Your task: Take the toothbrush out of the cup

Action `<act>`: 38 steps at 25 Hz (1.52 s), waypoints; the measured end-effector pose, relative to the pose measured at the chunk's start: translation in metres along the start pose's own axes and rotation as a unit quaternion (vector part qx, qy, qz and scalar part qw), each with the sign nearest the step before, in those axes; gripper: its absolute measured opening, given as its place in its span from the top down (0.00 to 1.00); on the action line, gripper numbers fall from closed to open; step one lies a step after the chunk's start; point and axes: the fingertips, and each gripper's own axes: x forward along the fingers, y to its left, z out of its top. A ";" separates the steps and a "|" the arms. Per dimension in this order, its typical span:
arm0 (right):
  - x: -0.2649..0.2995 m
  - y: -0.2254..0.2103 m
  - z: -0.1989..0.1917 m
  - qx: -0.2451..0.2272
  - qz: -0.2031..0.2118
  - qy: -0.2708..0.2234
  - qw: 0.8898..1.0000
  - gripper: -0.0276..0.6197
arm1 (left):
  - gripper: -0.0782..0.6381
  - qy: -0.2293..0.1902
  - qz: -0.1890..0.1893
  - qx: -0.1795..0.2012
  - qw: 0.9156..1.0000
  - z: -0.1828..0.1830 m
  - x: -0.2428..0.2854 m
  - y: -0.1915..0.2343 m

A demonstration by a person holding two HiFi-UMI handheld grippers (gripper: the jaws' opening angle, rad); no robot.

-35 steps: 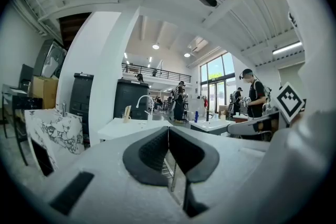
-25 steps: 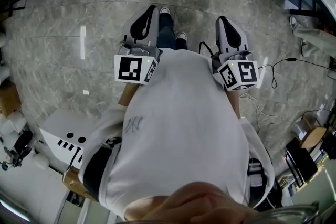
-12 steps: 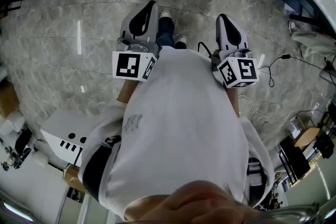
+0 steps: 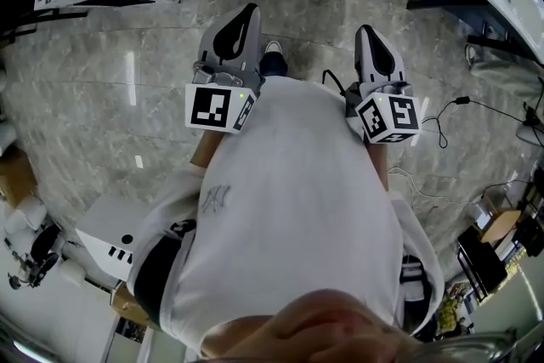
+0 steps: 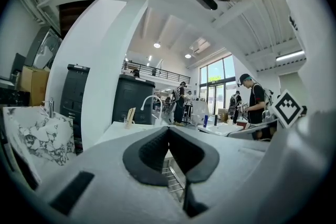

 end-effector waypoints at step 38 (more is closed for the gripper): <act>0.146 -0.050 0.064 -0.048 0.031 -0.048 0.997 0.93 | 0.87 0.018 0.034 0.014 0.999 -0.001 0.134 0.076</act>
